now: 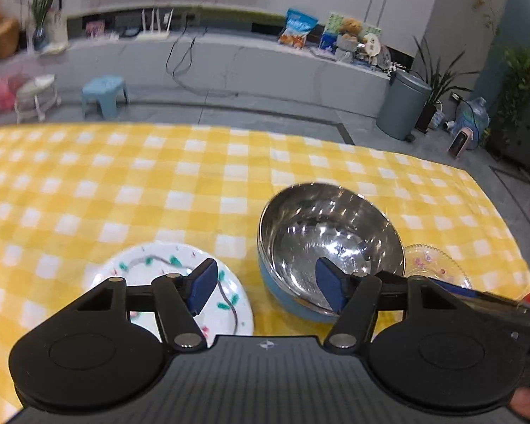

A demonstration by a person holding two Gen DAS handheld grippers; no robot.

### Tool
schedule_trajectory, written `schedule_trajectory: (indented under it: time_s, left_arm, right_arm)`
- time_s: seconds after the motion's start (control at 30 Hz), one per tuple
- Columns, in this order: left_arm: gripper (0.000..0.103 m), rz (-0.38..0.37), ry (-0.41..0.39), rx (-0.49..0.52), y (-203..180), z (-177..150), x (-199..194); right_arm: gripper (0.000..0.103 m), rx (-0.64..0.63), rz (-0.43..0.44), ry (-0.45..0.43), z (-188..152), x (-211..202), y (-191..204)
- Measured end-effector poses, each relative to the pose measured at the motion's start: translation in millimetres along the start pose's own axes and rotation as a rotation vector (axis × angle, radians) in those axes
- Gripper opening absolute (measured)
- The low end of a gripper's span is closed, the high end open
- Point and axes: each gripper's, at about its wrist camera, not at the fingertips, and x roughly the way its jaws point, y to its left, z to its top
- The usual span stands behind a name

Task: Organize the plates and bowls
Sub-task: 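Move both grippers to the rim of the blue steel bowl, then close the left gripper on the blue bowl rim while the right gripper grips it too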

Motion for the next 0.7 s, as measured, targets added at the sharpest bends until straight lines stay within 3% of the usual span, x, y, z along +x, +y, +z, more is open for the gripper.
schedule_trajectory:
  time_s: [0.07,0.13,0.2,0.23,0.37,0.5,0.7]
  left_arm:
    - [0.072,-0.005,0.012,-0.013,1,-2,4]
    - [0.057,-0.027,0.036,-0.014,2,-4,9]
    - [0.033,-0.087,0.045,-0.036,5,-7,11]
    - [0.030,-0.099,0.048,-0.052,4,-7,10]
    - [0.027,-0.077,0.038,-0.017,-3,-8,3]
    - [0.020,-0.082,0.084,-0.013,-6,-6,1]
    - [0.018,-0.114,0.151,-0.022,-2,-3,-2]
  right_arm:
    - [0.075,-0.011,0.027,0.020,-1,5,-2]
    - [0.071,-0.014,0.040,0.018,0,9,-3]
    - [0.064,-0.027,0.067,0.015,1,13,-2]
    - [0.061,-0.035,0.090,0.023,0,14,-2]
    - [0.048,-0.046,0.073,0.044,-2,19,-4]
    - [0.031,-0.051,0.040,0.101,4,18,-9]
    - [0.030,-0.081,0.032,0.152,8,12,-6]
